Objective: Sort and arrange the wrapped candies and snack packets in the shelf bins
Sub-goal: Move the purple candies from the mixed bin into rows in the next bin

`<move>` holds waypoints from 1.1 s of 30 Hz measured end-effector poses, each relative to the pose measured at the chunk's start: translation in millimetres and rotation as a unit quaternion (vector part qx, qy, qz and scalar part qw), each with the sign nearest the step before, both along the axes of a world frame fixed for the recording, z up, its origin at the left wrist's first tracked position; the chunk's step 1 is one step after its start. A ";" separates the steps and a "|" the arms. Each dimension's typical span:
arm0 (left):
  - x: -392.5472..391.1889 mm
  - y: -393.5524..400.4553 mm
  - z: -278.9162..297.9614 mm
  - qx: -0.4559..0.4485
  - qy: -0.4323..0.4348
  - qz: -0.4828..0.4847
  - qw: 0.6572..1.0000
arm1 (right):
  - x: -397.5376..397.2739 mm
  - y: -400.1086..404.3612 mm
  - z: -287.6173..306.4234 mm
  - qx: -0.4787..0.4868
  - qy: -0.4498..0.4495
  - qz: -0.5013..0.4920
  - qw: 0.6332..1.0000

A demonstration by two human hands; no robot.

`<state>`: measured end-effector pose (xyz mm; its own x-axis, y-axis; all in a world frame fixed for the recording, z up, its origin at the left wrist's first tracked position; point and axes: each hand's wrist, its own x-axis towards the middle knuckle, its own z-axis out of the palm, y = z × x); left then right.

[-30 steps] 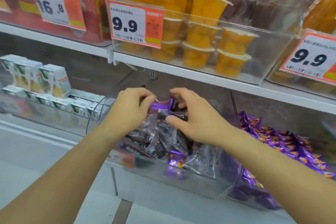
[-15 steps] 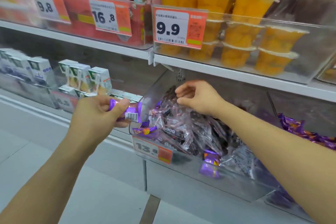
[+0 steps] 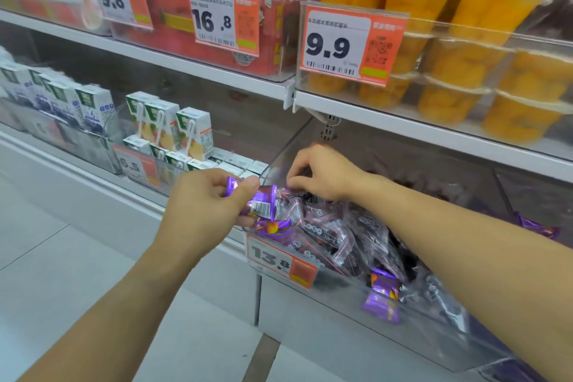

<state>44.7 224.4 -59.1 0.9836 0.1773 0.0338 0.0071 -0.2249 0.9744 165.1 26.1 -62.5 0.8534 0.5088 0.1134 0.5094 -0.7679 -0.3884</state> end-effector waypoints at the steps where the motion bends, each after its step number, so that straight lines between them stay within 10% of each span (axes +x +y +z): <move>1: -0.5 -0.9 0.2 -0.002 -0.002 -0.001 1.000 | -5.4 -2.9 0.4 0.032 -0.008 -0.014 0.999; 33: -15.4 -15.5 0.8 -0.011 0.019 0.025 0.999 | 10.6 -9.9 -0.6 0.007 0.024 0.030 0.999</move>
